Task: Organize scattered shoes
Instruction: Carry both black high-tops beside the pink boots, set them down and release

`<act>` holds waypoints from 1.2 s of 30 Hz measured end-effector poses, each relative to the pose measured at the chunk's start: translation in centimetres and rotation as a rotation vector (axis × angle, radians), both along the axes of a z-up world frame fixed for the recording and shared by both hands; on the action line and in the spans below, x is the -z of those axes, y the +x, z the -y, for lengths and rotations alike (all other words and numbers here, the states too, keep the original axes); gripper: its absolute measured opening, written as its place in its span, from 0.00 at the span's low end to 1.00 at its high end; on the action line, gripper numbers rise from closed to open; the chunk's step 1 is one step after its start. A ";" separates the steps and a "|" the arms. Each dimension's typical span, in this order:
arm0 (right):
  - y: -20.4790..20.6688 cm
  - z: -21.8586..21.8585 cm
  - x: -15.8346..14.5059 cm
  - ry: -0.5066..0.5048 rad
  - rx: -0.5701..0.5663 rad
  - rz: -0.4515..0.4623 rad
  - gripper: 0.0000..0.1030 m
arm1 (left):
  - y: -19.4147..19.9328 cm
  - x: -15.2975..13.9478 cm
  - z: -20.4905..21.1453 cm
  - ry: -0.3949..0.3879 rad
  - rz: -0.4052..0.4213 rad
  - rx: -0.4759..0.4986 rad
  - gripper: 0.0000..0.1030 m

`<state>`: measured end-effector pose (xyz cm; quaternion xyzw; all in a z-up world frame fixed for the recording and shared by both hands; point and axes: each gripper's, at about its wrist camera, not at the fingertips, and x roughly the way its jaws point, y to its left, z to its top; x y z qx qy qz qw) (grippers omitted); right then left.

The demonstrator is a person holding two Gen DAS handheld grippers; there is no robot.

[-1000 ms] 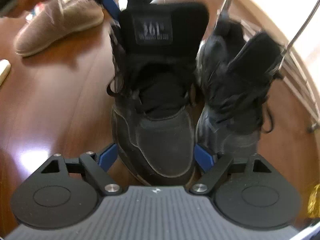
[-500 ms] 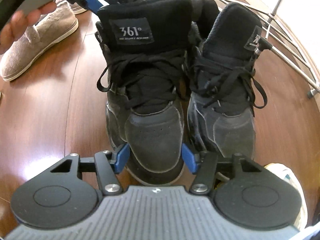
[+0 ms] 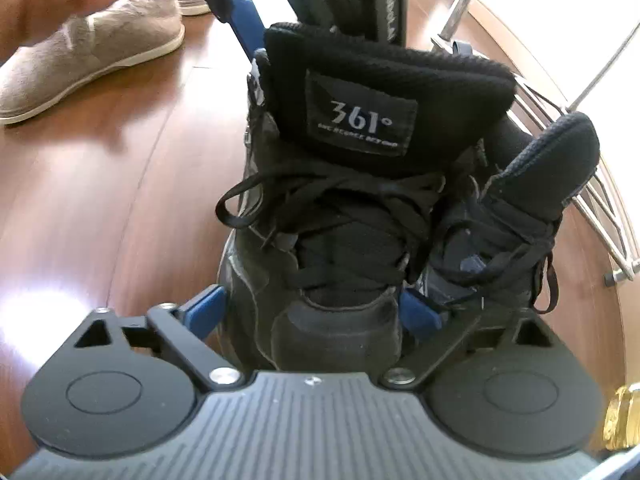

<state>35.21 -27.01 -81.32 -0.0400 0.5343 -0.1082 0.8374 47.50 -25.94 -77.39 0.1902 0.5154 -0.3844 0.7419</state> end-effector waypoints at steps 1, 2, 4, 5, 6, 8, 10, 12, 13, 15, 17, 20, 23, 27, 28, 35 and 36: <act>-0.3 0.3 -0.2 0.018 -0.005 0.002 0.73 | -0.1 0.0 0.0 0.001 -0.001 0.003 0.53; -0.4 0.5 -0.4 0.033 -0.007 -0.004 0.72 | -0.2 0.0 0.0 0.001 0.001 0.005 0.53; -0.5 0.6 -0.9 0.043 -0.022 -0.015 0.70 | -0.6 -0.1 0.0 0.002 0.010 0.005 0.53; -0.8 0.5 -1.0 0.043 -0.029 -0.019 0.69 | -0.8 -0.1 0.0 0.003 0.012 0.005 0.53; -1.0 0.5 -1.0 0.045 -0.031 -0.020 0.67 | -1.0 -0.1 0.0 0.005 0.018 0.006 0.53; -1.9 0.3 -1.3 0.058 -0.036 -0.029 0.64 | -1.6 -0.3 0.0 0.012 0.038 0.014 0.53; -2.7 0.0 -1.5 0.061 -0.033 -0.031 0.62 | -2.1 -0.3 0.0 0.018 0.053 0.018 0.53; -3.3 -0.4 -1.8 0.061 -0.024 -0.020 0.60 | -2.1 -0.3 -0.1 0.016 0.051 0.012 0.53; -3.4 -0.7 -2.3 0.056 -0.028 0.027 0.65 | -2.0 -0.3 -0.1 0.015 0.049 0.012 0.53; -3.2 -0.9 -3.0 0.046 -0.021 0.101 0.88 | -2.0 -0.3 0.0 0.019 0.049 0.017 0.53; -1.7 -0.7 -3.1 0.078 0.026 0.128 0.92 | -1.9 -0.3 0.1 0.026 0.044 0.027 0.53; -0.3 -1.1 -1.6 0.071 0.049 0.119 0.92 | -1.7 -0.3 0.2 0.034 0.037 0.041 0.53; -0.3 -1.8 -0.3 0.037 0.024 0.101 0.86 | -1.7 -0.3 0.2 0.038 0.038 0.054 0.53; -1.1 -2.5 -0.8 0.058 0.017 0.060 0.81 | -2.2 -0.4 0.0 0.037 0.030 0.076 0.53; -1.5 -2.7 -0.9 0.066 0.015 0.049 0.81 | -2.5 -0.4 0.0 0.036 0.026 0.082 0.53; -3.8 -3.5 -1.0 0.093 -0.004 0.050 0.83 | -3.2 -0.4 0.6 0.036 0.021 0.069 0.54; -3.6 -3.3 -1.0 0.111 0.012 0.039 0.83 | -2.9 -0.6 0.6 0.036 0.026 0.057 0.54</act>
